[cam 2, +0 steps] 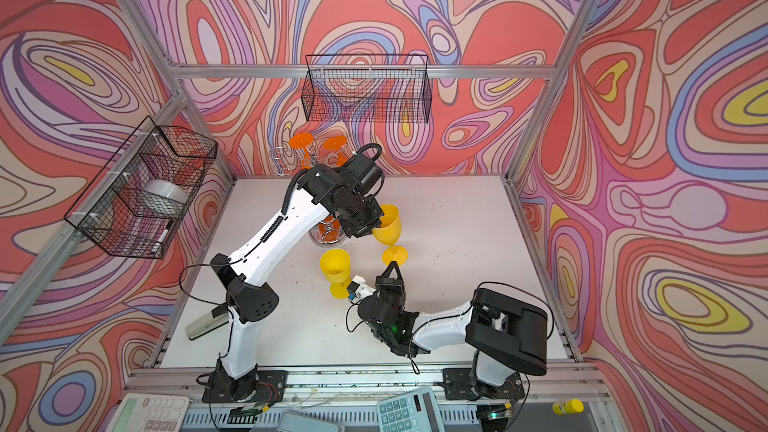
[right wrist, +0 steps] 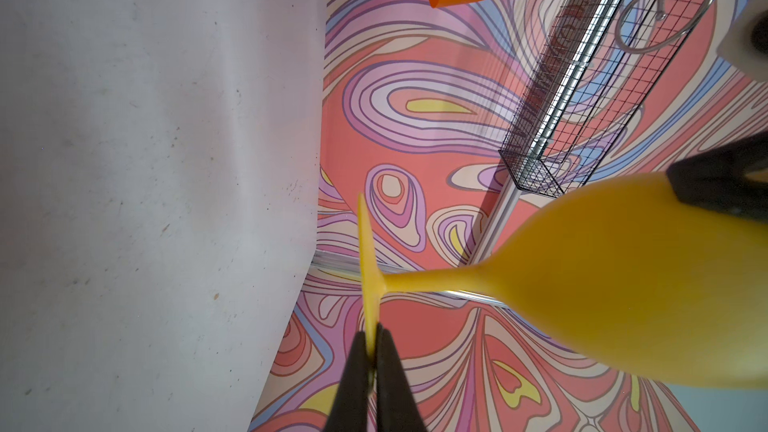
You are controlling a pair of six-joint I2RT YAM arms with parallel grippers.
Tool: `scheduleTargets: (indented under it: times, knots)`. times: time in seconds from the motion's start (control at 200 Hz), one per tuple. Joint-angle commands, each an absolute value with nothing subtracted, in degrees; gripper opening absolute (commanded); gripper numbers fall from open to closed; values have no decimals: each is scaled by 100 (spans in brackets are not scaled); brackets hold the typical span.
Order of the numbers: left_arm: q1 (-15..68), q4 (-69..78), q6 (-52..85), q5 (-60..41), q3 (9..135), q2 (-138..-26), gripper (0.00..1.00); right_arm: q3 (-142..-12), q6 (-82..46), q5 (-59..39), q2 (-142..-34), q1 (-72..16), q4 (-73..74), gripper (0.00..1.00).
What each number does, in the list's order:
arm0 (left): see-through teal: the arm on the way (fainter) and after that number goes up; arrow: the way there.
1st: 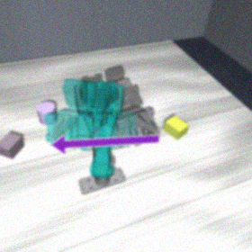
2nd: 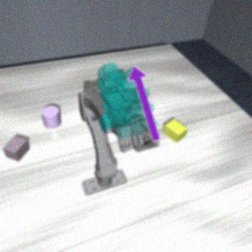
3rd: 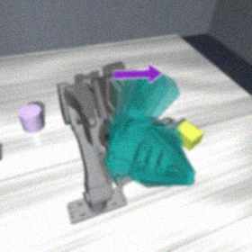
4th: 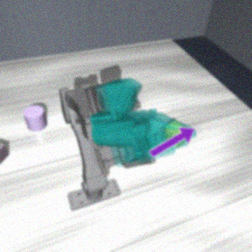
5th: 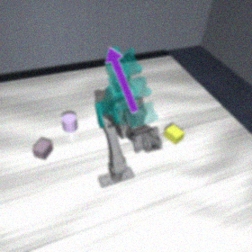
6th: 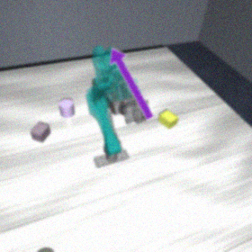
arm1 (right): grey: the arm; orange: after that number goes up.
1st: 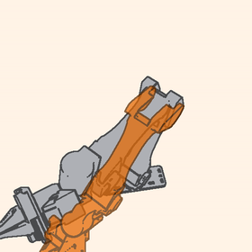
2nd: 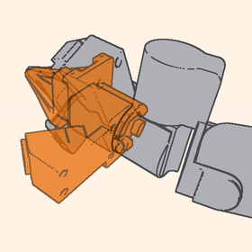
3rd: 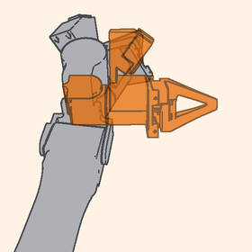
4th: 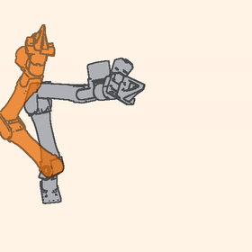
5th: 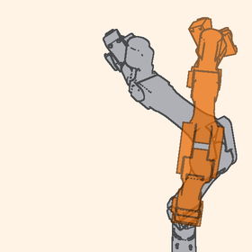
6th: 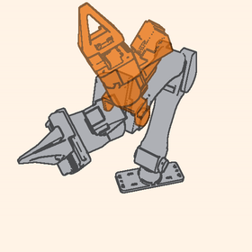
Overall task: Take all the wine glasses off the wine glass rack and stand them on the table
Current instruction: 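Lower the open left gripper around the yellow glass bowl and close it, then open the right gripper to release the glass foot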
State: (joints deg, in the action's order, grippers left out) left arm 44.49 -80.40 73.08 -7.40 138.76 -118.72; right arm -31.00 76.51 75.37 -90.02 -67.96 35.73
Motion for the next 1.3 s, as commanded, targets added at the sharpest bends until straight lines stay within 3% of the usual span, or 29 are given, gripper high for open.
scheduleTargets:
  times: [0.0, 0.371, 0.426, 0.526, 0.651, 0.721, 0.947, 1.297]
  knots:
    - [4518, -8249, 7297, -677, 13860, -11918, 18, -3153, 7287, 7593, -8882, -6829, 3300, 0]
    - [4547, -8165, 7295, -677, 13872, -11875, 8, -3202, 7189, 7611, -8895, -6853, 3080, 1]
    - [4553, -8148, 7305, -679, 13869, -11865, 6, -3257, 7022, 7635, -8846, -6853, 2810, 9]
    - [4570, -8096, 7303, -668, 13874, -11848, 5, -3335, 6626, 7659, -8634, -6847, 2262, 44]
    - [4594, -8034, 7307, -620, 13878, -11839, 4, -3694, 5218, 7626, -8274, -6855, 267, 66]
    - [4597, -7999, 7296, -598, 13878, -11848, 4, -3969, 4362, 7547, -8058, -6855, -779, 70]
    - [4614, -7954, 7243, -529, 13908, -11926, 4, -4109, 3693, 7458, -7269, -6873, -1691, 81]
    - [4749, -7908, 7002, -357, 13939, -12063, 4, -4259, 3128, 7541, -6050, -6843, -1959, 90]
